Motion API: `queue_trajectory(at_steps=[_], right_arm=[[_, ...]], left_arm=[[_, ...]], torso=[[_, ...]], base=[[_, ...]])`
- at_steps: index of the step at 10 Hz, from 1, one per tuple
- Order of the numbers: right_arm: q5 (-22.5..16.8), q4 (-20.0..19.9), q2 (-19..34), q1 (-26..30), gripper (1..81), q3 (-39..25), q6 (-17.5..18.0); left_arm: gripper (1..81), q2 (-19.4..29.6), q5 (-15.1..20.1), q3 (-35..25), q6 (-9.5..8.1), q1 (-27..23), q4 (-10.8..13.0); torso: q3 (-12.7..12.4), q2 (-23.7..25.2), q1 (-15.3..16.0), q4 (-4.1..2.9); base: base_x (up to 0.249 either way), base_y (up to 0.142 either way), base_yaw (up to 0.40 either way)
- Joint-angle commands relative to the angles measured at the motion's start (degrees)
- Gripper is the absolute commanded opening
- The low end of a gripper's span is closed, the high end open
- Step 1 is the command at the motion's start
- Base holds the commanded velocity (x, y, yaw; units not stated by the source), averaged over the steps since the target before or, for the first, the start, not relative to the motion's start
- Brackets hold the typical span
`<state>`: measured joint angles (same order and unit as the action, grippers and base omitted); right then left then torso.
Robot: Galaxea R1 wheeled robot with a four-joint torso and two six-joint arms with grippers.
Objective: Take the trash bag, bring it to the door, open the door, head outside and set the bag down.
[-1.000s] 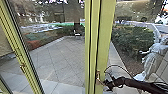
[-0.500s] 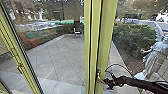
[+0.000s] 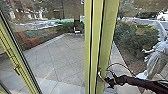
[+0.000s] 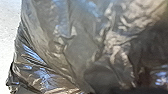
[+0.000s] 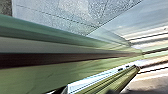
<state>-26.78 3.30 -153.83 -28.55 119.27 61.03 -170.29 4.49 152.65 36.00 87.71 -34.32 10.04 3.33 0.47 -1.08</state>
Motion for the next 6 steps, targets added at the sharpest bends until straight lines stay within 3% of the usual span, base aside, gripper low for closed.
queue_trajectory(at_steps=[1,6], right_arm=[[-5.9,0.9,3.2,8.9,81.1,-0.9,2.3],[-6.0,1.4,8.9,11.7,81.1,-3.4,0.9]], left_arm=[[1.0,0.3,5.2,-0.3,0.21,-1.4,-0.6],[1.0,0.3,5.2,-0.4,0.21,-1.4,-0.6]], torso=[[0.0,0.0,0.0,0.0],[0.1,-0.1,0.1,0.0]], base=[[0.066,0.0,0.0],[0.038,0.0,0.0]])
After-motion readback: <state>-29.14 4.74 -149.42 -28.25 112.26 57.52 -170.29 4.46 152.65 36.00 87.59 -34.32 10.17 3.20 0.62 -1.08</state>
